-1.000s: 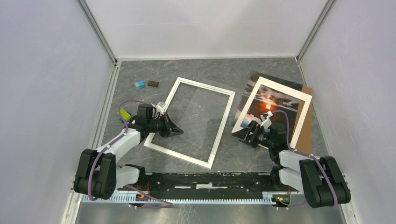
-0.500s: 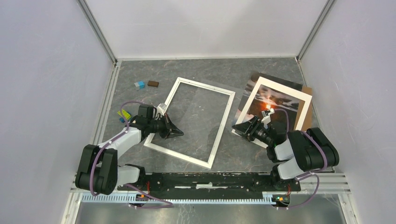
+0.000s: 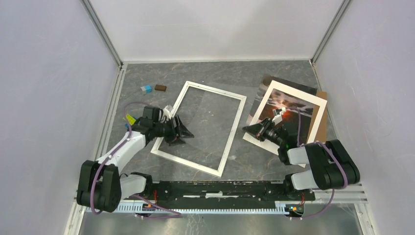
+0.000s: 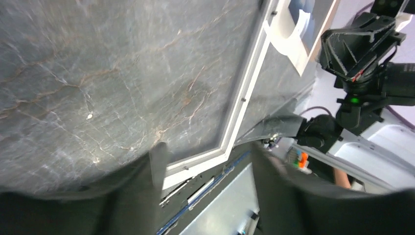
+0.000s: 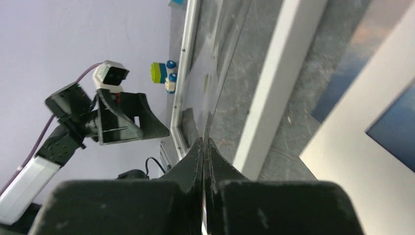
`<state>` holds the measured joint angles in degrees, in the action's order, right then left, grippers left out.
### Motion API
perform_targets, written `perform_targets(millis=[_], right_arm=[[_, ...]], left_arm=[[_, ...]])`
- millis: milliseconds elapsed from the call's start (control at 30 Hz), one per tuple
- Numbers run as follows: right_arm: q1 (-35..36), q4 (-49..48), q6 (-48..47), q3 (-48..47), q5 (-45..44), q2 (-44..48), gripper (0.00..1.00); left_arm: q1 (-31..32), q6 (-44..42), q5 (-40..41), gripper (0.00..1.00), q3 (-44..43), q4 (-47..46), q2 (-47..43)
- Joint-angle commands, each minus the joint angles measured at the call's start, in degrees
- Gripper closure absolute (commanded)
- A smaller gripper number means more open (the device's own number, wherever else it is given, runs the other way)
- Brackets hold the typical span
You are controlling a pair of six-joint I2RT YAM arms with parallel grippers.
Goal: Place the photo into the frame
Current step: Place the photo frame item in the photo frame.
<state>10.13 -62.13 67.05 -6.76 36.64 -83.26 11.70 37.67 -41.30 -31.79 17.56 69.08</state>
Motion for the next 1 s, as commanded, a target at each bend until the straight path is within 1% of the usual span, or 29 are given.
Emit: perform_targets(millis=[0, 67, 167, 233, 300, 400, 567, 767, 900, 967], right_arm=[[0.56, 17.65, -5.97, -7.12, -3.07, 8.69, 1.0], [1.13, 24.2, -6.31, -10.71, -4.24, 11.91, 1.0], [3.78, 33.37, -7.84, -17.2, -7.03, 15.09, 1.0], [5.94, 37.54, -8.68, -22.72, -8.72, 15.63, 1.0], [8.08, 39.26, -8.19, -27.13, -9.85, 15.08, 1.0], [12.33, 42.18, -7.81, -34.04, -11.49, 12.96, 1.0], [20.53, 46.29, -7.44, -46.62, -16.58, 9.14, 1.0], [29.25, 45.52, -5.17, -59.34, -20.73, 0.13, 1.0], [31.84, 41.96, -3.15, -61.04, -23.17, -3.77, 1.0], [32.23, 40.47, -2.42, -59.24, -24.55, -4.21, 1.0]], left_arm=[[-0.1, -9.33, 9.16, 0.2, -10.7, 11.06, -6.9], [-0.08, -10.7, 16.18, 0.14, -15.41, 14.71, -9.37], [-0.01, -11.57, 27.73, 0.09, -21.29, 18.77, -13.25], [-0.01, -11.31, 34.65, 0.07, -25.03, 19.32, -15.48], [0.03, -11.14, 38.51, 0.06, -28.64, 19.45, -16.97], [-0.01, -10.38, 38.54, 0.06, -33.4, 17.28, -18.11], [0.0, -9.48, 32.62, 0.06, -39.44, 11.64, -17.36], [0.01, -12.87, 34.1, 0.06, -46.03, 11.85, -15.3], [1.29, -15.11, 36.44, 0.06, -47.06, 11.84, -14.61], [2.57, -16.3, 38.0, 0.06, -46.34, 11.67, -14.38]])
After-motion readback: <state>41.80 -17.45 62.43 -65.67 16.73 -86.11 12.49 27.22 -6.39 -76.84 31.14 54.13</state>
